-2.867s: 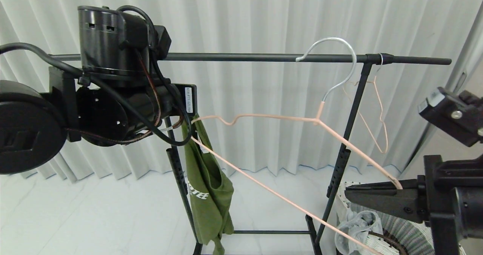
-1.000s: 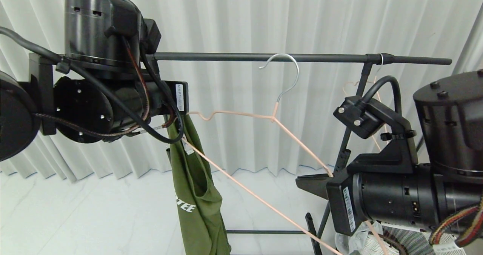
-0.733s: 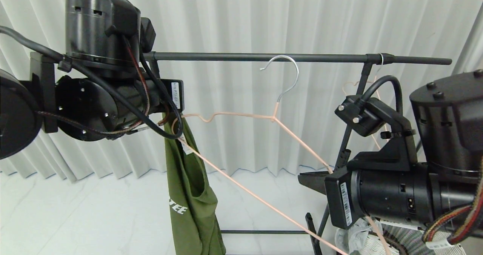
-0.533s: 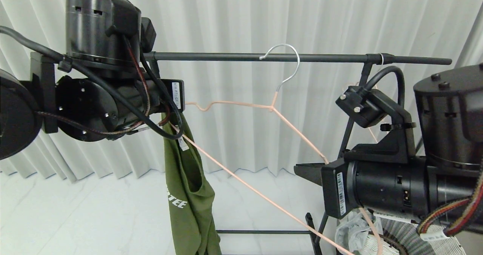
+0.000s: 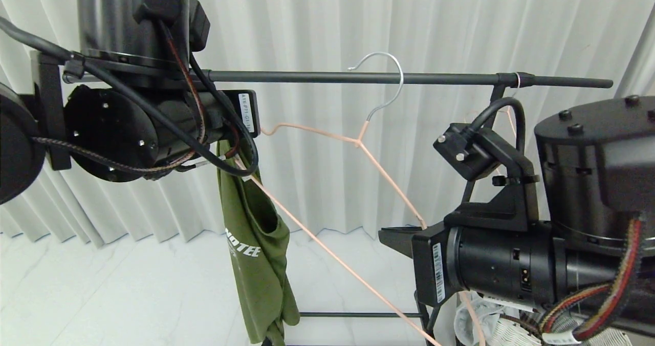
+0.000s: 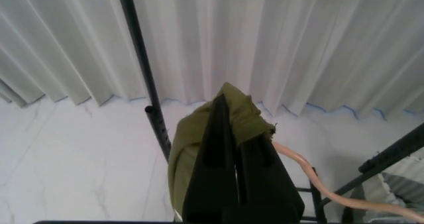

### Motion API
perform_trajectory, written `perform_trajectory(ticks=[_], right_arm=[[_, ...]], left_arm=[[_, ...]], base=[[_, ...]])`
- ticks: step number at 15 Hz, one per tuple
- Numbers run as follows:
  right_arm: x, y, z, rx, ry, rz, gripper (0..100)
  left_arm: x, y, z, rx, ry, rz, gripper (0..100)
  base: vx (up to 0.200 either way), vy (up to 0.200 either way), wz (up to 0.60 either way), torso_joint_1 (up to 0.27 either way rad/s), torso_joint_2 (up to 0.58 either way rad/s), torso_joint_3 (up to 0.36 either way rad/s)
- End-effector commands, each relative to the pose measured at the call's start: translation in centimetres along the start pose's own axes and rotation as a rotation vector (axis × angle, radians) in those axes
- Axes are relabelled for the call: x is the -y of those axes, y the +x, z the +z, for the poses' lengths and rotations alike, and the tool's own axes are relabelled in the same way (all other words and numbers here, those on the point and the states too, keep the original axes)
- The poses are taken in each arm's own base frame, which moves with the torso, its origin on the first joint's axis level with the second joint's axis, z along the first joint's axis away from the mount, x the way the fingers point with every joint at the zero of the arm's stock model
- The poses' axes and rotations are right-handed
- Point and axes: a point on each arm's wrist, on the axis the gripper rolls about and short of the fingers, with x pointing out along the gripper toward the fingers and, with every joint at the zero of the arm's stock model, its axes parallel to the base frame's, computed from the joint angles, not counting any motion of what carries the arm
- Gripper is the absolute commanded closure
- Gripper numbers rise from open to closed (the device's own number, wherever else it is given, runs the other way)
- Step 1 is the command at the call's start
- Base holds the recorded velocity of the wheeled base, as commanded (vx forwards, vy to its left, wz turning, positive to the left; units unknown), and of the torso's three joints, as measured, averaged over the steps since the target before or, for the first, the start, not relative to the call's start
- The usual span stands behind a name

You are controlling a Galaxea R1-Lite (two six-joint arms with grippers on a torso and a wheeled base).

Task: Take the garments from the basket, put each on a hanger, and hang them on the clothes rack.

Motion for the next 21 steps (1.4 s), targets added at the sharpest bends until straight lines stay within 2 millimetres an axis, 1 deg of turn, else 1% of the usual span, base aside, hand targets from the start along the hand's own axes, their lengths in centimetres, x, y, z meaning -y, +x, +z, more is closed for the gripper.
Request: perform_trajectory(ticks=[1, 2, 4, 6, 8, 10, 12, 15, 17, 19, 21], right_arm=[[-0.1, 0.9, -0.2, -0.017, -0.002, -0.004, 100], [-0.1, 1.2, 0.0, -0.014, 0.0, -0.009, 100], [-0.3, 1.6, 0.5, -0.007, 0.001, -0.01, 100], [0.0, 1.5, 0.6, -0.006, 0.005, -0.02, 100], [0.6, 0.5, 0.8, -0.01, 0.007, -0.04, 100], [0.9, -0.6, 0.7, -0.033, 0.004, -0.055, 100], [1.1, -1.4, 0.5, -0.029, 0.004, -0.057, 100], [1.7, -2.5, -0.5, -0.04, 0.001, -0.058, 100], [2.3, -3.8, -1.3, -0.041, -0.004, -0.059, 100], [2.6, -5.0, -1.7, -0.032, -0.007, -0.053, 100], [3.1, -6.0, -2.2, -0.026, -0.016, -0.05, 100]], left_arm=[[0.2, -0.7, 0.3, 0.014, -0.004, -0.023, 100], [0.4, -1.2, 0.2, 0.015, 0.0, -0.038, 100], [0.3, -1.6, -0.4, 0.002, 0.019, -0.052, 100], [0.1, -1.7, -0.2, 0.007, 0.043, -0.049, 100], [-1.1, -1.3, -0.2, 0.003, 0.088, -0.016, 100], [-1.7, -0.6, -0.6, -0.015, 0.098, -0.002, 100], [-1.3, 0.1, -1.0, -0.033, 0.076, -0.001, 100], [-0.6, 1.0, -1.6, -0.056, -0.055, 0.003, 100], [-0.4, 1.2, -2.1, -0.074, -0.111, -0.004, 100], [-0.3, 1.1, -2.9, -0.115, -0.121, -0.096, 100], [-0.1, 1.2, -2.9, -0.111, -0.121, -0.18, 100]], base=[[0.0, 0.0, 0.0, 0.0, 0.0, 0.0], [0.0, 0.0, 0.0, 0.0, 0.0, 0.0], [0.0, 0.0, 0.0, 0.0, 0.0, 0.0], [0.0, 0.0, 0.0, 0.0, 0.0, 0.0], [0.0, 0.0, 0.0, 0.0, 0.0, 0.0], [0.0, 0.0, 0.0, 0.0, 0.0, 0.0], [0.0, 0.0, 0.0, 0.0, 0.0, 0.0], [0.0, 0.0, 0.0, 0.0, 0.0, 0.0], [0.0, 0.0, 0.0, 0.0, 0.0, 0.0], [0.0, 0.0, 0.0, 0.0, 0.0, 0.0], [0.0, 0.0, 0.0, 0.0, 0.0, 0.0]])
